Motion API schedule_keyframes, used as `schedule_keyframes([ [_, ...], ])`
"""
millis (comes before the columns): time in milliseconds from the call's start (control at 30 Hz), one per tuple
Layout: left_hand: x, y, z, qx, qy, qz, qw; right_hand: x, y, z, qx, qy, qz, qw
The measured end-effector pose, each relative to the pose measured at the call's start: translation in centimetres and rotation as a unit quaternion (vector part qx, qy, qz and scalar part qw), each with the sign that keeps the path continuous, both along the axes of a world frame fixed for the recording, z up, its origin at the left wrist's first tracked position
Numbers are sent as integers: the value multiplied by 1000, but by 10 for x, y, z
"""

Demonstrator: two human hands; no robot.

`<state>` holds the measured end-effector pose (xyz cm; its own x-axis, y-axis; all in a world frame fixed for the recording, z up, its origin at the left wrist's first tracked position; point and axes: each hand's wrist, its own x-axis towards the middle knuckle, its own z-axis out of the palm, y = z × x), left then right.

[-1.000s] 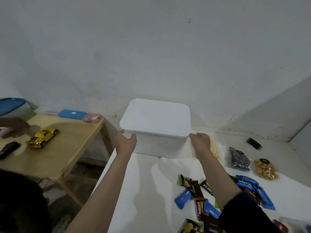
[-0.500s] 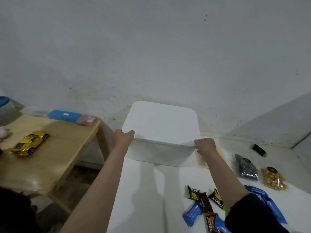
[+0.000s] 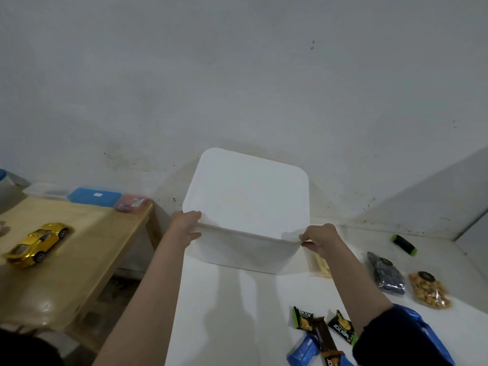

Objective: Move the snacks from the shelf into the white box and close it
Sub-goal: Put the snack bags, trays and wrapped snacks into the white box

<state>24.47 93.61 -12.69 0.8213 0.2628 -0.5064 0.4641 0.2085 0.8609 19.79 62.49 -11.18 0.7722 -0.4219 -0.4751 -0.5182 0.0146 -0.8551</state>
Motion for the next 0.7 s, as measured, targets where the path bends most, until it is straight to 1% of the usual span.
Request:
schedule_keyframes([
  [300,-2,-3,-9,41,-7,39,998,-1,5,2,23,-7,-23,999],
  [400,0,-1,-11,46,-1,31,998,-4,4,0,28,-3,-31,999],
  [700,5,7,-20,54,2,8,998,-6,-3,5,81,10,-12,997],
])
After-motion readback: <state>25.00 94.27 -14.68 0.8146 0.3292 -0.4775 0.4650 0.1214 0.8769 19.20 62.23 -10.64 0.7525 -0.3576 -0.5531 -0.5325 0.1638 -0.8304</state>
